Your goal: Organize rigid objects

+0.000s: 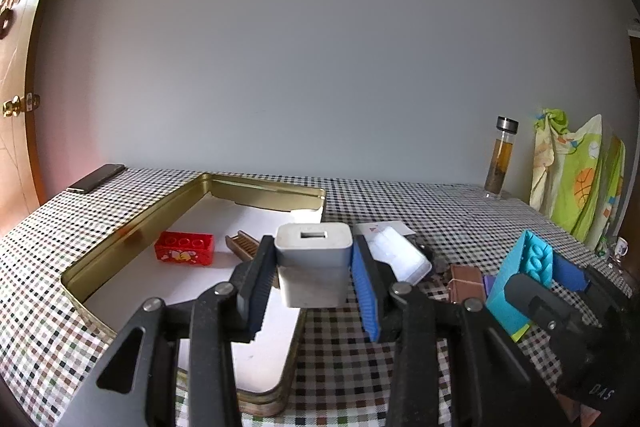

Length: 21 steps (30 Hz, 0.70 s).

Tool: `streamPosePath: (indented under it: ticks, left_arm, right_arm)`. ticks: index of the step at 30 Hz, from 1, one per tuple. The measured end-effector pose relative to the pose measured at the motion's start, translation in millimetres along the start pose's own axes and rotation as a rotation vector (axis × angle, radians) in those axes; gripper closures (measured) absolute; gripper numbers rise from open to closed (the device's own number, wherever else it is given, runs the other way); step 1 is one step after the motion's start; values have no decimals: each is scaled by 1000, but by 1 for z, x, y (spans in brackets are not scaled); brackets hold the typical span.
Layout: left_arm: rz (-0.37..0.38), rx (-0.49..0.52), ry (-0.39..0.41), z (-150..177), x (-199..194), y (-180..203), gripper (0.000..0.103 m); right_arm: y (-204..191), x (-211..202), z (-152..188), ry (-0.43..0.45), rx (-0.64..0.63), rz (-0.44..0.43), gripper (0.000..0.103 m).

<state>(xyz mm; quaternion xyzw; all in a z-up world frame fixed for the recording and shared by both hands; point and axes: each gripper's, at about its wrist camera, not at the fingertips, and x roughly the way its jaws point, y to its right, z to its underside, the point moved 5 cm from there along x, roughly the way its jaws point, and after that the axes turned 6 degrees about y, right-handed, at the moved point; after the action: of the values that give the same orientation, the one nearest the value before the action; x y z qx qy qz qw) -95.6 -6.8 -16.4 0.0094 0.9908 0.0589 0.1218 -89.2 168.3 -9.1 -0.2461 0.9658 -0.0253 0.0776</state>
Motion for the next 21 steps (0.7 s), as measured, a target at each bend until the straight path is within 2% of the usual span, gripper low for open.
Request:
streamPosePath:
  ticks: [21]
  left_arm:
    - [-29,0,23,-2,-9,-17,66]
  right_arm:
    - [-27,5,2,-22,-26,-62,29]
